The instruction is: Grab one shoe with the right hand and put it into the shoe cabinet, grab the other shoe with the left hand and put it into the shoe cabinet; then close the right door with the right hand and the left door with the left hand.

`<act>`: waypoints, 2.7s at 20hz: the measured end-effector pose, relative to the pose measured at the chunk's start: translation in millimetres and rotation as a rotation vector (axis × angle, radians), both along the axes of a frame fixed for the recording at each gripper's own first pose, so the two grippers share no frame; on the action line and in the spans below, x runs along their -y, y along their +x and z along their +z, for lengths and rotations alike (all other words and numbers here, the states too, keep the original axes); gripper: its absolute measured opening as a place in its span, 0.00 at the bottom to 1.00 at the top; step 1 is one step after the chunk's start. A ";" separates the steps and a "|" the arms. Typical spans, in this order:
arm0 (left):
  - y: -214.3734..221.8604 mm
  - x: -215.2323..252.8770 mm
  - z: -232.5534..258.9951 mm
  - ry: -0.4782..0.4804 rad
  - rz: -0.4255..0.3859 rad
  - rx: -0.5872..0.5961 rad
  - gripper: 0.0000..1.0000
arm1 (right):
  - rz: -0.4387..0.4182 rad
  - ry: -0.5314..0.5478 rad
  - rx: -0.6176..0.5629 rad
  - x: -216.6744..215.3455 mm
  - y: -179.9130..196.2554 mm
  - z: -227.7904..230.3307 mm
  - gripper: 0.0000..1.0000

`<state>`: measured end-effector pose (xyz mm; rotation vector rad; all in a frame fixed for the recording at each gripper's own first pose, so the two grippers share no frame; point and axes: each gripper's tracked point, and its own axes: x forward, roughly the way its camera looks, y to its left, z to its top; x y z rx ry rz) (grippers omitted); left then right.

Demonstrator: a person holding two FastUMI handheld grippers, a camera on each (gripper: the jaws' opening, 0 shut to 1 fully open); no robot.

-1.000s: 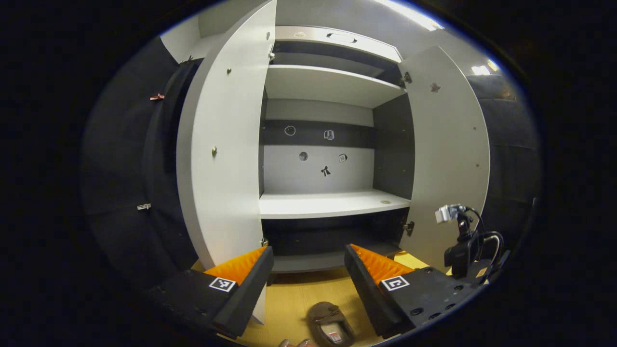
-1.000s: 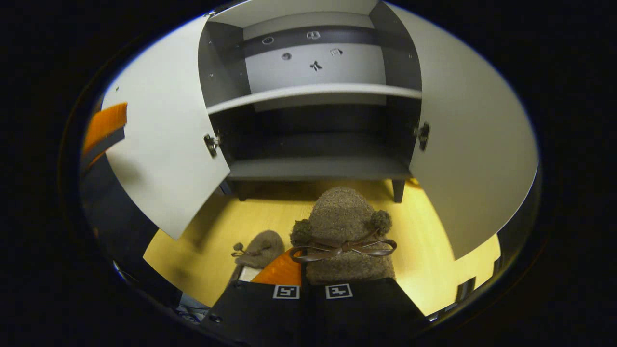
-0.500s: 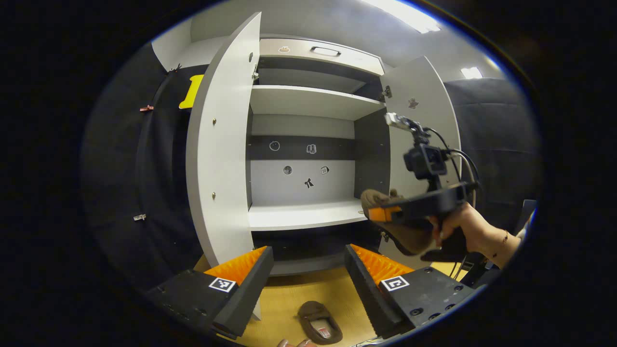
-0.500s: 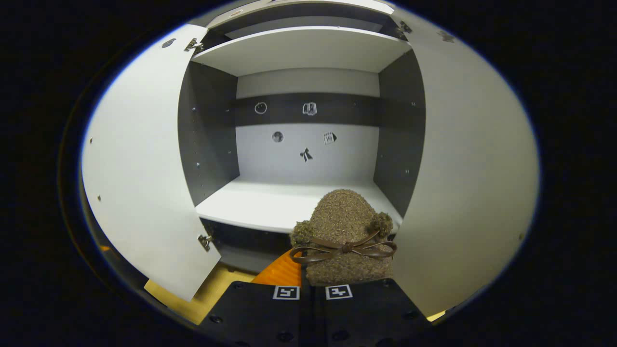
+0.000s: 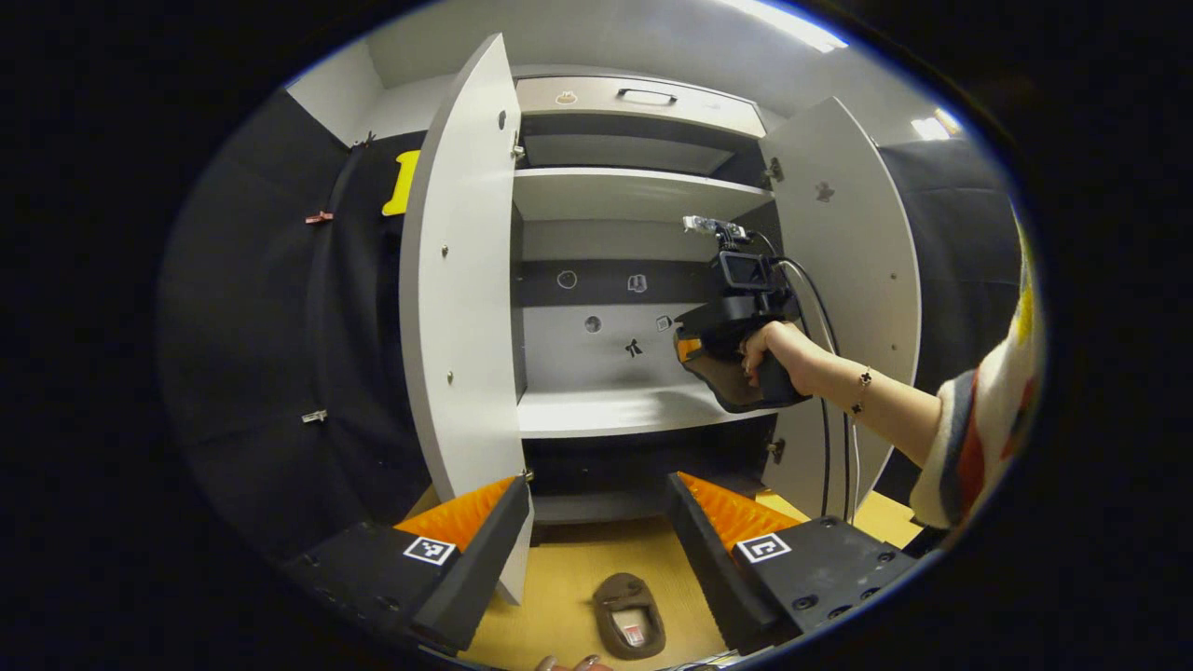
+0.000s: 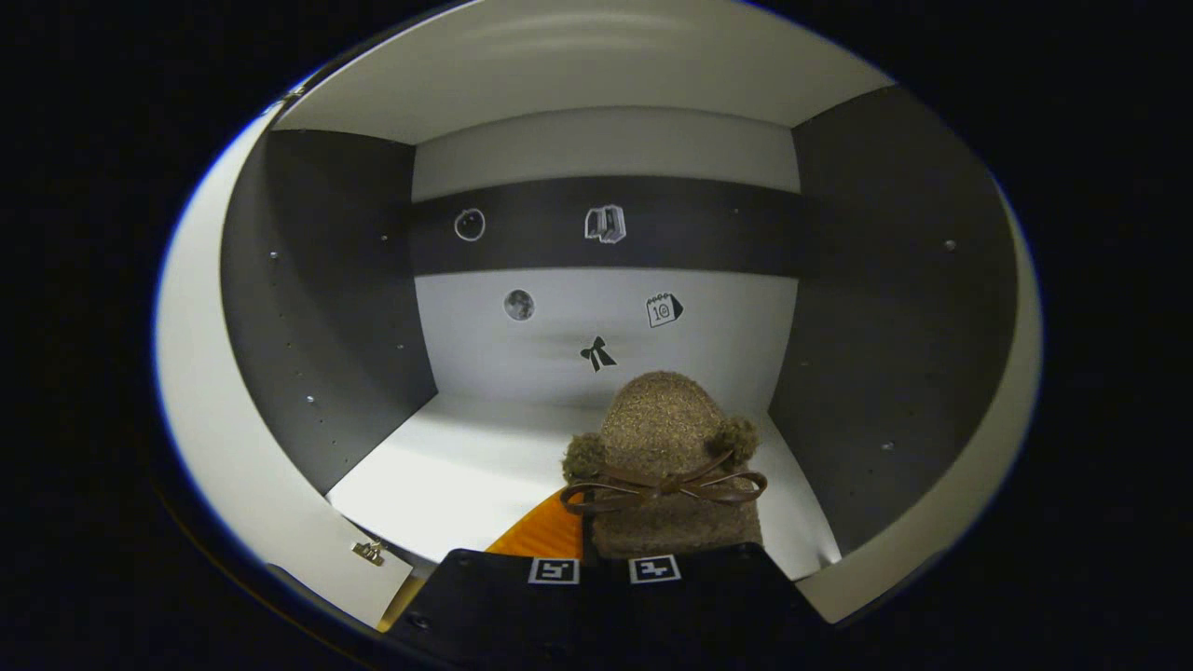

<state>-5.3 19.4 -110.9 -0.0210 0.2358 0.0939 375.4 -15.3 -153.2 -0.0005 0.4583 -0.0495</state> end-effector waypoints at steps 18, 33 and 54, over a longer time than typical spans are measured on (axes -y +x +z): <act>-3.2 -21.6 8.6 0.002 0.184 -0.024 0.94 | 0.045 0.012 -0.097 3.7 46.3 -35.5 0.88; -19.5 3.4 -43.8 -0.093 -0.102 -0.048 0.94 | 0.102 -0.014 0.252 -18.3 -148.6 82.1 0.98; -2.3 33.0 -366.7 -0.189 -0.169 -0.433 0.65 | -0.036 0.023 0.192 28.4 -279.5 -63.0 0.99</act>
